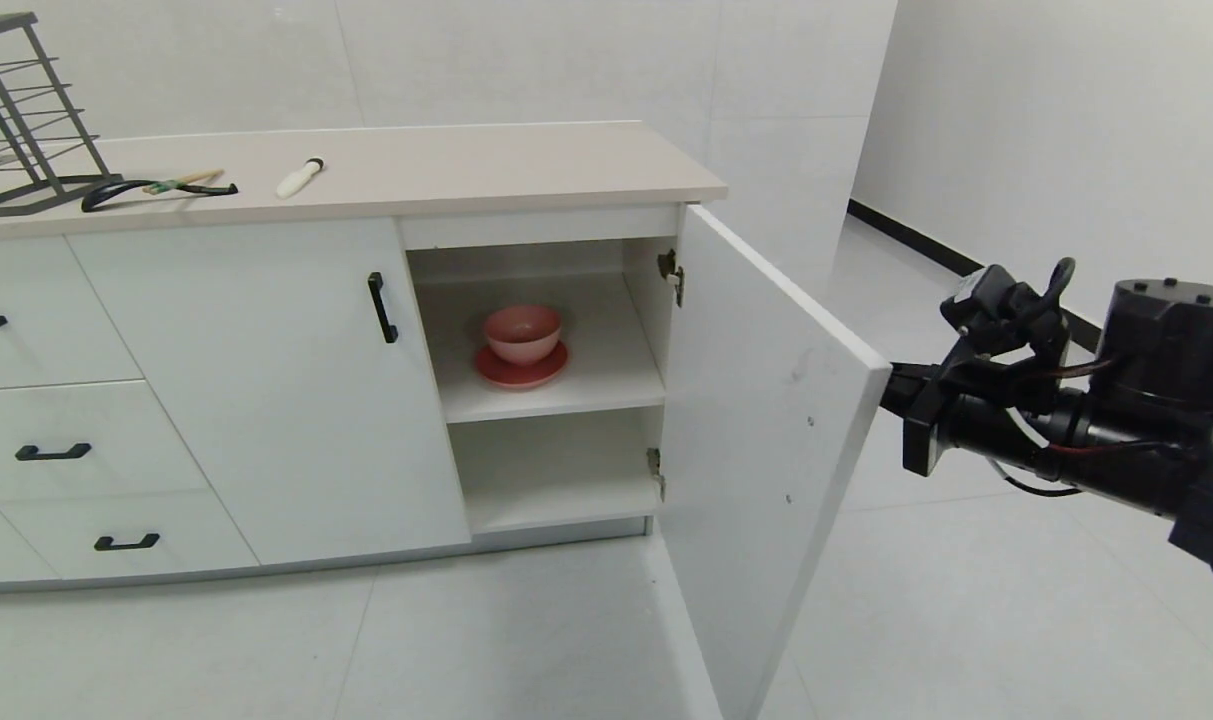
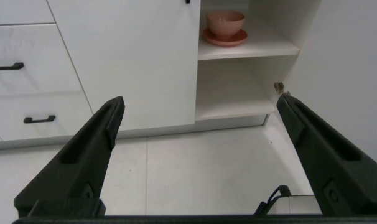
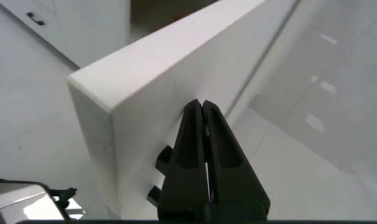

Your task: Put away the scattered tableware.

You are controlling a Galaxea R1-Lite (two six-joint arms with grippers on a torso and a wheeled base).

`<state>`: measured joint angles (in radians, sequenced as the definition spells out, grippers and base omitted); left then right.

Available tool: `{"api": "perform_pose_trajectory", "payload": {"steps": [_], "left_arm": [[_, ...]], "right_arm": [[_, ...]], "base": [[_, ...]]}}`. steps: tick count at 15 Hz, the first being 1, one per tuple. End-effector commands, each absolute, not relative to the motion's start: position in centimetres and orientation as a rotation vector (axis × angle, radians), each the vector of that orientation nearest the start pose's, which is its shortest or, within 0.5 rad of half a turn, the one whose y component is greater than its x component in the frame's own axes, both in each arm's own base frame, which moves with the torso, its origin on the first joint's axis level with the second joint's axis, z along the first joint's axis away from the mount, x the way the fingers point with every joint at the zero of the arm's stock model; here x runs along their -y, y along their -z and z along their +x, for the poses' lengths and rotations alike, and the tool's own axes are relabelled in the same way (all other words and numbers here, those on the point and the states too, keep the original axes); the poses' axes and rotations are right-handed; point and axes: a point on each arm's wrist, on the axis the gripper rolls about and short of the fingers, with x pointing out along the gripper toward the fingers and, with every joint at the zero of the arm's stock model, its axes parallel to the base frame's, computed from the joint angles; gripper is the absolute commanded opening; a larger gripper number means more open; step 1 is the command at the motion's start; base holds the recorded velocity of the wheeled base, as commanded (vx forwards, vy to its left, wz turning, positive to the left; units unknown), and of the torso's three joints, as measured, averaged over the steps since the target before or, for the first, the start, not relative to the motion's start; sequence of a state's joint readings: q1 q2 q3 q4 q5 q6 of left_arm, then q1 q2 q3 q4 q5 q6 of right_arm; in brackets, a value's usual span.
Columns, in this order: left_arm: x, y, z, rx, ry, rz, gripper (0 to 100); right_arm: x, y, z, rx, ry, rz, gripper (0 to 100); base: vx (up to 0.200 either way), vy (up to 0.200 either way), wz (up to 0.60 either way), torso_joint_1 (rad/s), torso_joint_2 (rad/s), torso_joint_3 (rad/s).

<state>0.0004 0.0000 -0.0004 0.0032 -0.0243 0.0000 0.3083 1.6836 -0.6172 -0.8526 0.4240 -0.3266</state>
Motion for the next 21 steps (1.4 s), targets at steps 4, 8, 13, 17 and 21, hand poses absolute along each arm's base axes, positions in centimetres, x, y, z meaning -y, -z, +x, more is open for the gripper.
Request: {"api": "perform_pose_trajectory", "payload": {"steps": [4, 8, 13, 17, 21], "left_arm": [[0.1, -7.5, -2.3, -0.003, 0.025, 0.000, 100], [0.1, -7.5, -2.3, -0.003, 0.023, 0.000, 100], [0.1, -7.5, -2.3, -0.003, 0.023, 0.000, 100], [0.1, -7.5, -2.3, -0.003, 0.023, 0.000, 100], [0.1, -7.5, -2.3, -0.003, 0.021, -0.003, 100]], "right_arm": [[-13.1, -16.5, 25.6, -0.073, -0.887, -0.271, 0], [-15.5, -15.9, 26.7, -0.075, -0.941, -0.273, 0], [-19.0, -15.4, 27.5, -0.011, -1.004, -0.193, 0], [-21.6, -14.1, 28.1, 0.011, -1.049, -0.151, 0], [-22.9, -12.5, 29.8, 0.012, -1.035, -0.146, 0]], "base": [[0.000, 0.000, 0.00, 0.000, 0.00, 0.000], [0.000, 0.000, 0.00, 0.000, 0.00, 0.000], [0.000, 0.000, 0.00, 0.000, 0.00, 0.000], [0.000, 0.000, 0.00, 0.000, 0.00, 0.000], [0.000, 0.000, 0.00, 0.000, 0.00, 0.000]]}}
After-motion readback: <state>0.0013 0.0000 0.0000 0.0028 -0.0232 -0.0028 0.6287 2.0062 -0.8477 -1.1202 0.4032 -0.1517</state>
